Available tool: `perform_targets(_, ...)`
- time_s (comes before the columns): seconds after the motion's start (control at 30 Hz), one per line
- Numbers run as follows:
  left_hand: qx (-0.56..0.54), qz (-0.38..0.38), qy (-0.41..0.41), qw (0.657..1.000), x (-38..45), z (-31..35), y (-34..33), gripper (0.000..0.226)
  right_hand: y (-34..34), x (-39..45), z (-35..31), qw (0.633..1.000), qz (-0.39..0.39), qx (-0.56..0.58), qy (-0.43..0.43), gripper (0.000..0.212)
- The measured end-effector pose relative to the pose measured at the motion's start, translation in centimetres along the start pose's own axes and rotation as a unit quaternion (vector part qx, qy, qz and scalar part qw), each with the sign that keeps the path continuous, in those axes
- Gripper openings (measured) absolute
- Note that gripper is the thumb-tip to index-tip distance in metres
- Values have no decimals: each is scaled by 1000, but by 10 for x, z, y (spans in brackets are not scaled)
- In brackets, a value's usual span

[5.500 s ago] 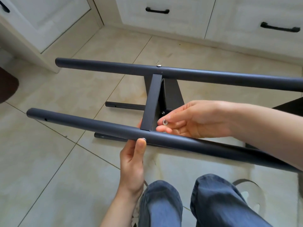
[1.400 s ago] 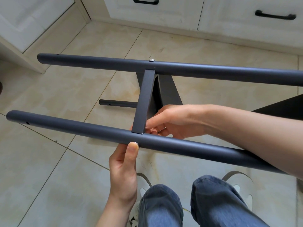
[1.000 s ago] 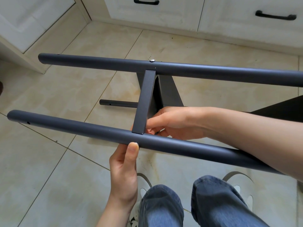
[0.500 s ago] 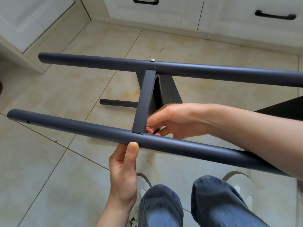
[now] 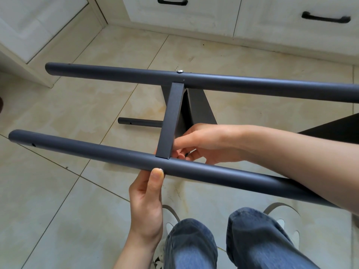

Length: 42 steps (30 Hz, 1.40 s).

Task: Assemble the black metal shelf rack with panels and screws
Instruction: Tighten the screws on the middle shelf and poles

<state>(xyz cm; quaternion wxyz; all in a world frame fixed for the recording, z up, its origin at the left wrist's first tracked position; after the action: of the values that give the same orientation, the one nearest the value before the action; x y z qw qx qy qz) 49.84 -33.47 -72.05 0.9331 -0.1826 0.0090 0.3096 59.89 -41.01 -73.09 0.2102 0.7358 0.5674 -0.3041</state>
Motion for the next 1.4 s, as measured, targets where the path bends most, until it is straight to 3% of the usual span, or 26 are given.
perform_targets(0.13,4,7,-1,1000,0,-1,1,55,-4,-4,-4,999,-34,35,23,32)
perform_targets(0.3,2,2,-1,1000,0,0,0,53,2,-2,-1,1000,5,-13,6,34)
perform_targets(0.9,2,5,0,1000,1,-2,1,54,2,-6,-4,1000,19,-11,5,33)
perform_targets(1.4,4,7,6,1000,1,-5,4,61,-6,-5,-8,996,-25,70,42,28)
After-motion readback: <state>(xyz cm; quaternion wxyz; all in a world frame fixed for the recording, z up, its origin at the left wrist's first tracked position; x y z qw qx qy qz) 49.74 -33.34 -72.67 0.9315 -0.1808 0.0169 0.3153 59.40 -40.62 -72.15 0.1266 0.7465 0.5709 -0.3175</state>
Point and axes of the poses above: each hand's wrist, its own x-axis towards the middle knuckle, its own y-axis out of the back of the hand, z = x × y, the point moved 10 cm from there along x, towards the middle knuckle, and after that the axes turned 7 degrees about -x, right-handed, at the moved point
